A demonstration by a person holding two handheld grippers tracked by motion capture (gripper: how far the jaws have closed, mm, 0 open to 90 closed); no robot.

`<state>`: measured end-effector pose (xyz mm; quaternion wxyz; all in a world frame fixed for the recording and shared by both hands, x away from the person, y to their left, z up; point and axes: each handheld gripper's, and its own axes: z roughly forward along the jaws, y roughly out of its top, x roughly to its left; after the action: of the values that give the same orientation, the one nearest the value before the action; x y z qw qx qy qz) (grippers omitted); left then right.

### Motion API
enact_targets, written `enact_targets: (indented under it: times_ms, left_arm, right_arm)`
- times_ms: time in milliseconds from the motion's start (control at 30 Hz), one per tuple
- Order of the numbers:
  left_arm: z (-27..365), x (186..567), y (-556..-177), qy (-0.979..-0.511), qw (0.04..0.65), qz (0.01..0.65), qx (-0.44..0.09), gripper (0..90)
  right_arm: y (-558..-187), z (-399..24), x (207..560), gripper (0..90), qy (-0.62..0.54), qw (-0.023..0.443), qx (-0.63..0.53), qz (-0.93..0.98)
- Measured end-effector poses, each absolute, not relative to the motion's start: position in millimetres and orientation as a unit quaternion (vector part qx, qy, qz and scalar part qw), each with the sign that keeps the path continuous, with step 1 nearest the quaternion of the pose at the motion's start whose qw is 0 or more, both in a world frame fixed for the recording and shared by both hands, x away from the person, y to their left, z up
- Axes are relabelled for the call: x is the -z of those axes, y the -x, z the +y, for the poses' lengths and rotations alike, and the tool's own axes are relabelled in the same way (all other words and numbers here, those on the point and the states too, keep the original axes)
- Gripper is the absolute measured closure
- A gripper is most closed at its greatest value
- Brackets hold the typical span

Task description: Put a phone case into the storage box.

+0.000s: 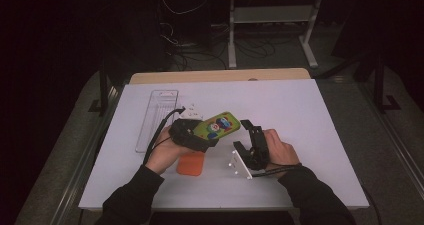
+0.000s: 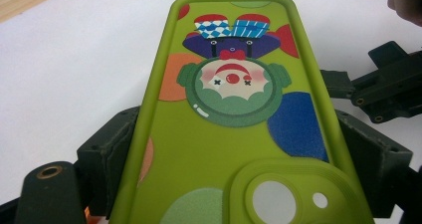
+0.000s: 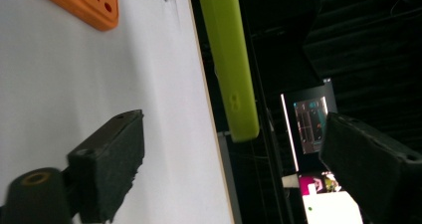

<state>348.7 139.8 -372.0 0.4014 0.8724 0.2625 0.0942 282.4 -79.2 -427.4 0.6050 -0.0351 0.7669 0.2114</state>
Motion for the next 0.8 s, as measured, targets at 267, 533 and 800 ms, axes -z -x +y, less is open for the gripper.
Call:
enact_targets:
  times_ms: [267, 533, 800]
  left_arm:
    - [135, 373, -345, -0.878, 0.4, 0.249, -0.083, 14.8]
    - [131, 375, -343, -0.884, 0.397, 0.235, -0.075, 14.8]
    - [127, 376, -340, -0.886, 0.399, 0.226, -0.065, 14.8]
  right_arm:
    - [-277, -71, 428, 22.8, 0.058, 0.62, -0.204, 0.755]
    - [-272, -64, 433, 41.1, 0.083, 0.616, -0.179, 0.763]
    - [-269, -58, 440, 48.0, 0.101, 0.622, -0.179, 0.756]
